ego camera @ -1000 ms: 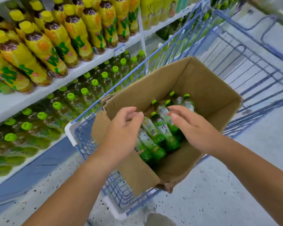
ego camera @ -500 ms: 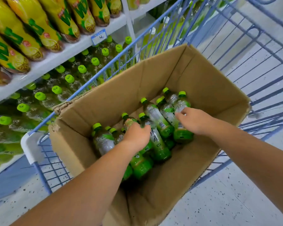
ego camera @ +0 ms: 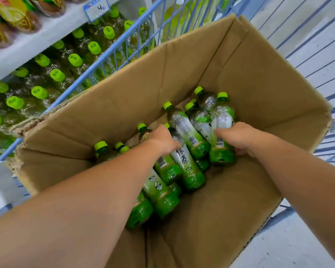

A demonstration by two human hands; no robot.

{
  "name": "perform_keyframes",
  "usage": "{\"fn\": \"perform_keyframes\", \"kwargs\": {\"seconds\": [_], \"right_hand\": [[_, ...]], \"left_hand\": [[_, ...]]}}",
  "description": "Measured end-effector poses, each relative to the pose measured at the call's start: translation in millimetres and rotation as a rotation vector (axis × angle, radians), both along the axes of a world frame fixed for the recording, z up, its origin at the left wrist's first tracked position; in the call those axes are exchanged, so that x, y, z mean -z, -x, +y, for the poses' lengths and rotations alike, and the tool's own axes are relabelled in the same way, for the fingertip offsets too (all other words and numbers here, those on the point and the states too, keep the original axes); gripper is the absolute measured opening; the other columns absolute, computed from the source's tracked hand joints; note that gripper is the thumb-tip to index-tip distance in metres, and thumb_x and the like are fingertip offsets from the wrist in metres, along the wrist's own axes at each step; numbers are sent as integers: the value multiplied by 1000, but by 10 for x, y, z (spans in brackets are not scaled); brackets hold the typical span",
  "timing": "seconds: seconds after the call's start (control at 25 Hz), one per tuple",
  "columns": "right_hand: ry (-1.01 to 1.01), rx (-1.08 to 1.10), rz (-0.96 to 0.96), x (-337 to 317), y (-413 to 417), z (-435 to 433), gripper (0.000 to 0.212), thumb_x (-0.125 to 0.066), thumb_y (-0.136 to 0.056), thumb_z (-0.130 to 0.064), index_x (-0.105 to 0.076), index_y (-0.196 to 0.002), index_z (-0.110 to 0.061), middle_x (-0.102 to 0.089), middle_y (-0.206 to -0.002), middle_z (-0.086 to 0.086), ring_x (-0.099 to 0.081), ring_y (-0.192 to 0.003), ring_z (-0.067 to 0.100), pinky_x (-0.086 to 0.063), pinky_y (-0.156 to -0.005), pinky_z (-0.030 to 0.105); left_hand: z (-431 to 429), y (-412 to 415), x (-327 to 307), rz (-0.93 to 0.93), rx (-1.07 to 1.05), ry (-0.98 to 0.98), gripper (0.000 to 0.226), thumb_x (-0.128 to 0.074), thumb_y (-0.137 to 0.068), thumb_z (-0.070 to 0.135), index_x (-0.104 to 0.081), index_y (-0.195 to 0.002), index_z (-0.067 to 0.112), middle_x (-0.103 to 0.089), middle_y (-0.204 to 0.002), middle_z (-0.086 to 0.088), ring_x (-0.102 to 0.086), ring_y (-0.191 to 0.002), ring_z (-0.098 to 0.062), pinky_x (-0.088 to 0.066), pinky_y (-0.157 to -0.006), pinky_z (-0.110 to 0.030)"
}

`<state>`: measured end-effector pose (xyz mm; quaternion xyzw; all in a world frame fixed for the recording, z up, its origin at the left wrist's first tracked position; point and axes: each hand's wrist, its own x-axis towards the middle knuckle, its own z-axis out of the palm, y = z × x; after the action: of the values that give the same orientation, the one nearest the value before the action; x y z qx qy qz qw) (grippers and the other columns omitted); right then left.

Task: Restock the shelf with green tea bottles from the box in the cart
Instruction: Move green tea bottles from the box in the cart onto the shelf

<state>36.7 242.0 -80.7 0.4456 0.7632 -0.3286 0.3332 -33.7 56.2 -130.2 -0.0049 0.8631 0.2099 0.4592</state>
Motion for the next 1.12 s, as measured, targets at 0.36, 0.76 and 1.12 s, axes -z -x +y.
{"fn": "perform_keyframes", "kwargs": {"seconds": [0.36, 0.76, 1.12], "right_hand": [[64, 174, -10, 252, 70, 29, 40, -66, -83, -35, -57, -115, -12, -62, -117, 13, -62, -100, 32, -54, -90, 46], [113, 187, -9, 411, 58, 46, 125, -90, -47, -49, -29, -146, -3, -55, -136, 16, -61, -116, 34, -54, -95, 50], [305, 395, 212, 303, 44, 141, 100, -68, -30, -16, -53, -128, -7, -66, -111, 27, -71, -81, 43, -55, -68, 67]], "left_hand": [[153, -163, 8, 158, 31, -60, 129, -95, -56, 46, -13, -152, 20, -44, -149, -11, -38, -138, -35, -38, -107, -44], [194, -481, 299, -16, -483, -322, 72, -91, -58, 46, -59, -119, 25, -70, -109, 6, -67, -100, -19, -56, -92, -38], [331, -620, 205, -47, -340, -247, 116, -88, -69, 24, -4, -149, 22, -55, -122, -8, -60, -105, -28, -52, -87, -38]]}}
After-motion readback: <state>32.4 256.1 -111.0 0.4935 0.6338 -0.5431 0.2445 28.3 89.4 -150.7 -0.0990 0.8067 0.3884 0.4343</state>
